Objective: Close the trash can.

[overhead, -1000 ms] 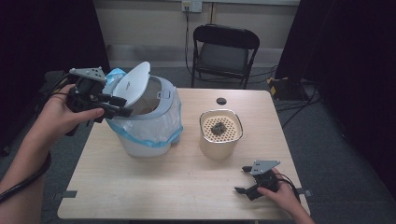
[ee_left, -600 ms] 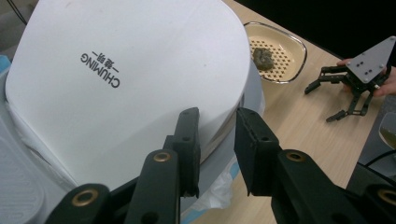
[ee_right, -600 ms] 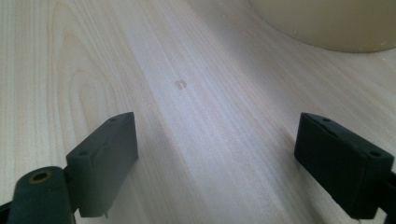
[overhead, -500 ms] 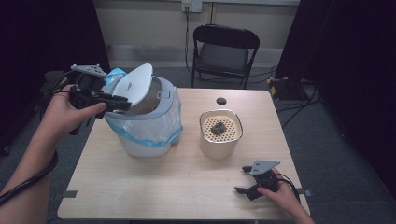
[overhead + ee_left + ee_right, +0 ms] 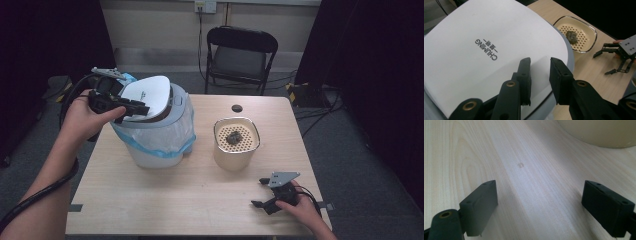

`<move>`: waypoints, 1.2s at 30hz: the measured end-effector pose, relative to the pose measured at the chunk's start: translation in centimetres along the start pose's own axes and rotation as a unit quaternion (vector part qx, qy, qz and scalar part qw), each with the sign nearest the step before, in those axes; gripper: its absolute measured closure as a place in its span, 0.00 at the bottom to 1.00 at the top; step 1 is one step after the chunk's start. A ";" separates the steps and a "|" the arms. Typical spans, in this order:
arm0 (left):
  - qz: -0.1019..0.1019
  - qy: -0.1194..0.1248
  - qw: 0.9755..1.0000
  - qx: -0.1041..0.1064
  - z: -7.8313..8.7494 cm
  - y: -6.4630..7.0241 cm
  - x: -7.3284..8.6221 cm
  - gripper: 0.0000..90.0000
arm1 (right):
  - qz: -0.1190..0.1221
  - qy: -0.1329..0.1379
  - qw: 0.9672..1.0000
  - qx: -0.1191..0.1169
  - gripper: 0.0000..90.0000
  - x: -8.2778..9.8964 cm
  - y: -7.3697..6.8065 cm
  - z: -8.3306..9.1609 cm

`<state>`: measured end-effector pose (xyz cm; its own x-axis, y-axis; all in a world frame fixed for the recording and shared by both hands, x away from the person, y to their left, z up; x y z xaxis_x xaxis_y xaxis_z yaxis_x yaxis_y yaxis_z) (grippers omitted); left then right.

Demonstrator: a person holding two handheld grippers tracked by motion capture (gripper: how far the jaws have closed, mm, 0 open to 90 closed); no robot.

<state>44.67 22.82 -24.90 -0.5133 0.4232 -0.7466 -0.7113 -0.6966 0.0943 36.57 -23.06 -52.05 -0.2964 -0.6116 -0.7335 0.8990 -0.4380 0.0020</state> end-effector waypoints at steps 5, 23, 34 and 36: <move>-0.007 -0.019 1.000 -0.011 -1.5 0.0 -0.4 0.78 | 0.000 0.000 1.000 0.000 0.14 0.0 0.0 0.0; -0.001 0.031 0.999 -0.032 -3.5 -0.3 -1.1 0.85 | 0.000 0.000 1.000 -0.001 0.14 0.0 0.0 0.0; -0.019 0.023 0.999 -0.044 -4.8 0.0 -1.9 0.86 | 0.001 -0.001 1.000 -0.002 0.13 0.0 0.0 0.0; -0.019 0.021 0.999 -0.040 -5.0 0.1 -2.0 0.86 | 0.001 -0.001 1.000 -0.002 0.13 0.0 0.0 0.0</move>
<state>47.98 19.01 -26.70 -0.4640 0.4266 -0.7763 -0.6885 -0.7251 0.0130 36.54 -23.04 -52.07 -0.2944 -0.6142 -0.7321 0.9011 -0.4336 0.0014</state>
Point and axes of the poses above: each handheld gripper's, and its own axes: z roughly backward along the jaws, x roughly out of its underside, y roughly to its right, the point moved 3 cm from there along -z, roughly forward along the jaws
